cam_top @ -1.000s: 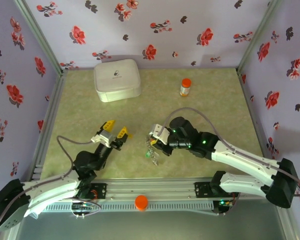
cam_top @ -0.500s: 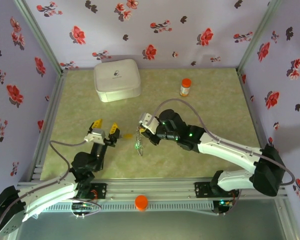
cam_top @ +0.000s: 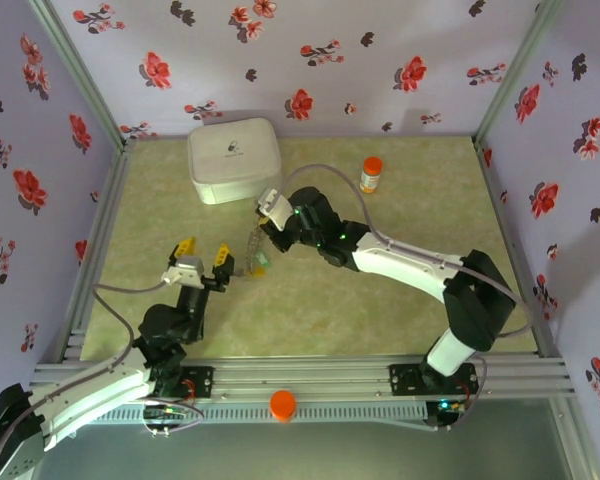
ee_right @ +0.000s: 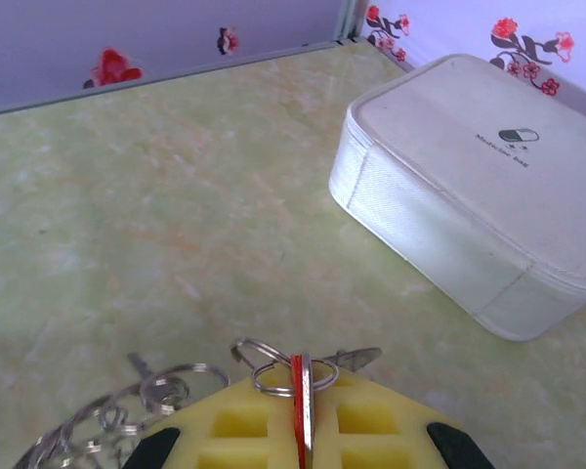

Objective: Put the keys on the keyring

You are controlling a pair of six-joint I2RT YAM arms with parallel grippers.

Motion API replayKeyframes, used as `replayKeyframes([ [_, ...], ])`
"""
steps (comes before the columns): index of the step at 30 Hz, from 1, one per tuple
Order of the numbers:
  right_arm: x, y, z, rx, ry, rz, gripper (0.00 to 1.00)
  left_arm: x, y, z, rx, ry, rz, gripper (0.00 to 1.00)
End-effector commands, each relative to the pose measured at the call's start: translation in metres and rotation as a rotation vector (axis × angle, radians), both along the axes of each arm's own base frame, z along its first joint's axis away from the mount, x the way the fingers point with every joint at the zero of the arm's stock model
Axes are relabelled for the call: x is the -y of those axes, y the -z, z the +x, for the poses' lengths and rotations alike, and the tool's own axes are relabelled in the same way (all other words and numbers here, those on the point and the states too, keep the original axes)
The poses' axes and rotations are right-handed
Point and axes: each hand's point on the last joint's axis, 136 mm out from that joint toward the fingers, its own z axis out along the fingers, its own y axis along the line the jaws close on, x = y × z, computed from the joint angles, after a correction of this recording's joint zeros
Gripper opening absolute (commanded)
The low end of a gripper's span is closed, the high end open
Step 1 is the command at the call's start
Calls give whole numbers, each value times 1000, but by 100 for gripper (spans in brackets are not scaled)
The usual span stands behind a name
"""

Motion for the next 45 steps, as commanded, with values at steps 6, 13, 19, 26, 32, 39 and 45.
replayKeyframes([
  [6,49,63,-1,-50,87,-231,0,1,-4,3,-26,7,-18,70],
  [13,120,129,-35,-138,77,-632,0,1,5,6,-53,2,-14,70],
  [19,152,152,-56,-177,50,-818,0,3,14,12,-98,-16,17,70],
  [26,180,166,-72,-209,25,-1015,0,5,24,15,-165,-19,68,70],
  [32,204,176,-80,-232,28,-1145,5,5,30,17,-200,-20,68,70],
  [39,213,181,-81,-225,28,-1191,21,7,33,18,-218,-15,102,70],
  [45,209,164,-75,-230,71,-1084,28,15,32,20,-235,11,145,70],
])
